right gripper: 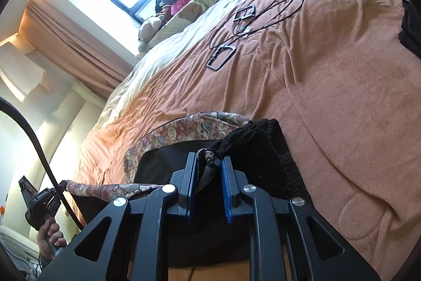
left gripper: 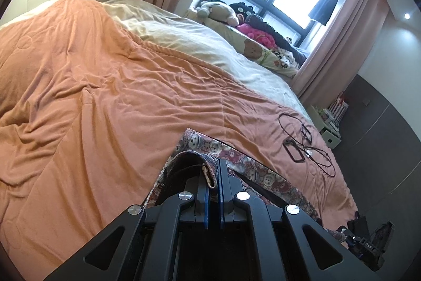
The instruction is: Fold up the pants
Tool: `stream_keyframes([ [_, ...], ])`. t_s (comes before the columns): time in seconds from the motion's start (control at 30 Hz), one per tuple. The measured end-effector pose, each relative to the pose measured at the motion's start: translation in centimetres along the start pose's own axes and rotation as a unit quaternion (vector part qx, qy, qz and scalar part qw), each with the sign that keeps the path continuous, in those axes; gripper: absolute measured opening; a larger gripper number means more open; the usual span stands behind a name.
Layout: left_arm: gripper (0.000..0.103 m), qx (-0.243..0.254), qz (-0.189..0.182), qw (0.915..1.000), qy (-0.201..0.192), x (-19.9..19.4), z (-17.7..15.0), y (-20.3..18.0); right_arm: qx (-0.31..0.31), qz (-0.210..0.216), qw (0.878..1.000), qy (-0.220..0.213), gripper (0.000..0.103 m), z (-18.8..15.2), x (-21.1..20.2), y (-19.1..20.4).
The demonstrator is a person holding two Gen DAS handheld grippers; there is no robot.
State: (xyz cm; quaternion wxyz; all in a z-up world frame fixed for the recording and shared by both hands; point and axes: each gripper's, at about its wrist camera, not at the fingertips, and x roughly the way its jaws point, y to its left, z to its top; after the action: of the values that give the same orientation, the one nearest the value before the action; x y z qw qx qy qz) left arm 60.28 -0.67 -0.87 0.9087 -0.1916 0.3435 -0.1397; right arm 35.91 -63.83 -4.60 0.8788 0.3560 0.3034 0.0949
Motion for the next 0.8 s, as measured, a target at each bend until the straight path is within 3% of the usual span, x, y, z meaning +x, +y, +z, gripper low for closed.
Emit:
stream_keyframes([
  [0.33, 0.005, 0.012, 0.026, 0.9984, 0.049, 9.4, 2.5, 0.3, 0.011, -0.031, 0.999, -0.013, 0.015, 1.5, 4.1, 0.2],
  [0.53, 0.006, 0.010, 0.033, 0.9950, 0.093, 15.2, 4.2, 0.4, 0.004, -0.053, 0.999, 0.007, 0.017, 2.0, 6.1, 0.1],
  [0.6, 0.009, 0.013, 0.047, 0.9931, 0.107, 16.8, 4.3, 0.6, 0.002, -0.065, 0.998, 0.022, 0.024, 2.4, 6.6, 0.2],
  [0.63, 0.010, 0.011, 0.056, 0.9921, 0.112, 17.3, 4.3, 0.8, 0.001, -0.065, 0.998, 0.024, 0.036, 2.7, 6.5, 0.2],
  [0.67, 0.015, 0.009, 0.060, 0.9913, 0.117, 17.7, 4.2, 1.1, -0.001, -0.065, 0.998, 0.020, 0.057, 2.9, 6.1, 0.4],
  [0.73, 0.027, 0.010, 0.061, 0.9905, 0.123, 18.0, 4.1, 1.5, -0.008, -0.068, 0.998, 0.004, 0.078, 3.1, 5.0, 0.6],
  [0.8, 0.047, 0.025, 0.074, 0.9899, 0.118, 17.9, 3.8, 1.7, -0.020, -0.064, 0.998, -0.004, 0.079, 3.2, 4.1, 0.7],
])
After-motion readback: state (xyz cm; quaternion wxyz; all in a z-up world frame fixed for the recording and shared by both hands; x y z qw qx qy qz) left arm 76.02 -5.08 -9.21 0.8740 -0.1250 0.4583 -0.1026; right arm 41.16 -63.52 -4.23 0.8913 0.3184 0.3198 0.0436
